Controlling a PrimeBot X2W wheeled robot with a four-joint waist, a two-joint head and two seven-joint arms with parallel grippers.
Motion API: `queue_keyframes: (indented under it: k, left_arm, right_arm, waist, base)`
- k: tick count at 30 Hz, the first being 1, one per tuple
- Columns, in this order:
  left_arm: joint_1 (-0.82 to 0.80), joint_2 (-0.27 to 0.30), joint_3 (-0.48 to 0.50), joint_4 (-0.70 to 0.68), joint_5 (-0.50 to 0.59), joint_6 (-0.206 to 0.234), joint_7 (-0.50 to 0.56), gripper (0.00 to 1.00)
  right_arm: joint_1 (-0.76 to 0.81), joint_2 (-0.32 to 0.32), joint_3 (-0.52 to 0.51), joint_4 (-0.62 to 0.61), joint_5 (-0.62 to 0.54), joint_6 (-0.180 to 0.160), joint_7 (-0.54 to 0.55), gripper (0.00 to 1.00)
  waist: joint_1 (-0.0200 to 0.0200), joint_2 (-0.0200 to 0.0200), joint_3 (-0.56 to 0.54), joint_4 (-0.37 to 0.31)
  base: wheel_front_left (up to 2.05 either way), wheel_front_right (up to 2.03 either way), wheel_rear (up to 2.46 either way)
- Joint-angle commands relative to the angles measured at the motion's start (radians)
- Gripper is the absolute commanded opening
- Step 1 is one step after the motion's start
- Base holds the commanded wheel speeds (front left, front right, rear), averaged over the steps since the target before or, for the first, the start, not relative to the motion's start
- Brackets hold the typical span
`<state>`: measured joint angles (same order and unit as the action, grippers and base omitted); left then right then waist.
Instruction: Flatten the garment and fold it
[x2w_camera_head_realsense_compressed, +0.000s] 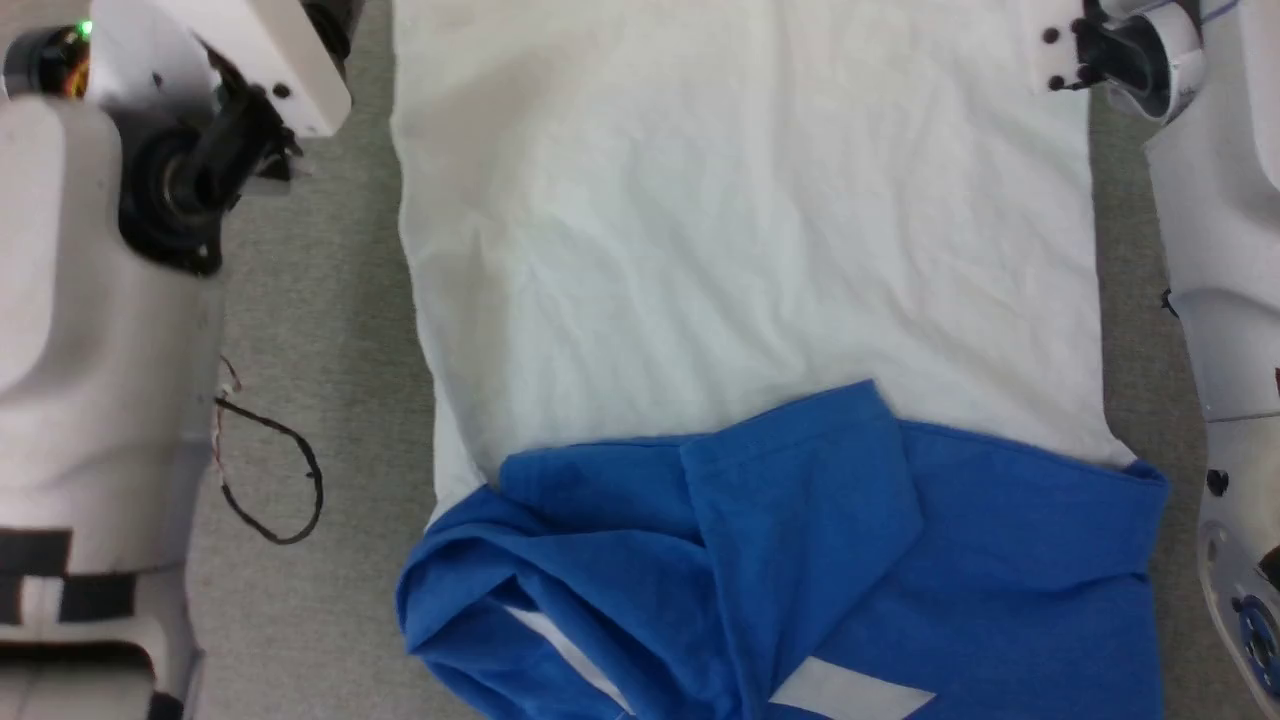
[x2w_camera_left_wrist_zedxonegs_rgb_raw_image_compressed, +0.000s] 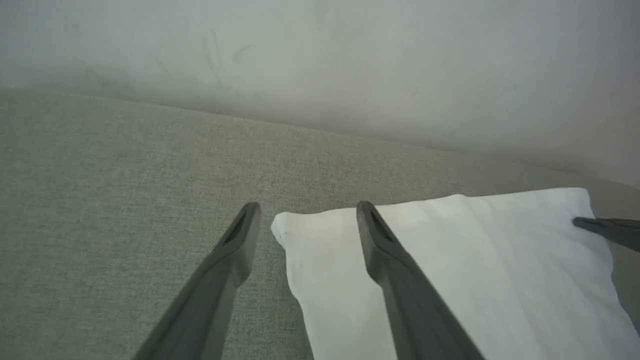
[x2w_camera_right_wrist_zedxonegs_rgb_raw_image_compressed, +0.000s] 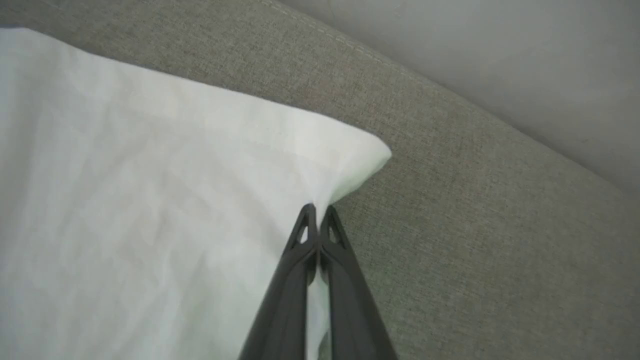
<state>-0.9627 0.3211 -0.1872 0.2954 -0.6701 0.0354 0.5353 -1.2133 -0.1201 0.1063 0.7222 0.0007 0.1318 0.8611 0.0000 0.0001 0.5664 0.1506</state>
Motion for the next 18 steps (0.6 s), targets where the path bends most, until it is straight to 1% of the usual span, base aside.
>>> queue_keyframes:
  k: [1,2,4,7,9,15,16,17,18]
  left_arm:
    - [-0.039,0.019,-0.024,0.039,0.007,0.014,0.074,1.00]
    - [-0.039,0.019,-0.024,0.039,0.007,0.014,0.074,1.00]
    - [-0.076,0.035,-0.046,0.089,0.010,0.039,0.178,1.00]
    - [-0.109,0.042,-0.066,0.128,0.006,0.064,0.284,1.00]
    - [-0.117,0.049,-0.086,0.141,0.021,0.076,0.321,1.00]
    - [-0.088,0.065,-0.134,0.184,0.055,0.095,0.379,1.00]
    - [-0.081,0.068,-0.139,0.190,0.057,0.100,0.387,0.82]
    - [-0.075,0.069,-0.140,0.194,0.057,0.103,0.390,0.28]
    - [-0.071,0.069,-0.138,0.194,0.056,0.105,0.386,0.00]
  right_arm:
    - [-0.018,-0.002,0.020,-0.003,0.017,-0.001,-0.005,0.00]
    - [-0.018,-0.002,0.020,-0.003,0.017,-0.001,-0.005,0.00]
    - [-0.023,-0.004,0.046,-0.004,0.035,-0.001,-0.007,0.00]
    - [-0.026,-0.006,0.080,-0.009,0.063,-0.001,-0.010,0.00]
    - [-0.029,-0.012,0.099,-0.012,0.081,-0.001,-0.011,0.00]
    - [-0.033,-0.030,0.145,-0.026,0.126,-0.001,-0.009,0.00]
    - [-0.034,-0.033,0.150,-0.029,0.132,-0.001,-0.009,0.00]
    - [-0.035,-0.037,0.156,-0.033,0.138,-0.001,-0.009,0.00]
    - [-0.037,-0.039,0.161,-0.037,0.144,-0.001,-0.009,0.00]
  waist:
    - [0.0000,-0.0001,0.016,-0.032]
    - [0.0000,-0.0001,0.016,-0.032]
    - [0.0000,-0.0001,0.023,-0.044]
    - [0.0000,-0.0001,0.033,-0.058]
    - [0.0000,-0.0001,0.039,-0.064]
    - [0.0000,-0.0001,0.056,-0.075]
    - [0.0000,-0.0001,0.058,-0.076]
    - [0.0000,-0.0001,0.061,-0.077]
    - [0.0000,-0.0001,0.064,-0.078]
  base:
    - [0.00,0.00,0.00]
    - [0.00,0.00,0.00]
    - [0.00,0.00,0.00]
    - [0.00,0.00,0.00]
    - [0.00,0.00,0.00]
    - [0.00,0.00,0.00]
    - [0.00,0.00,0.00]
    - [0.00,0.00,0.00]
    - [0.00,0.00,0.00]
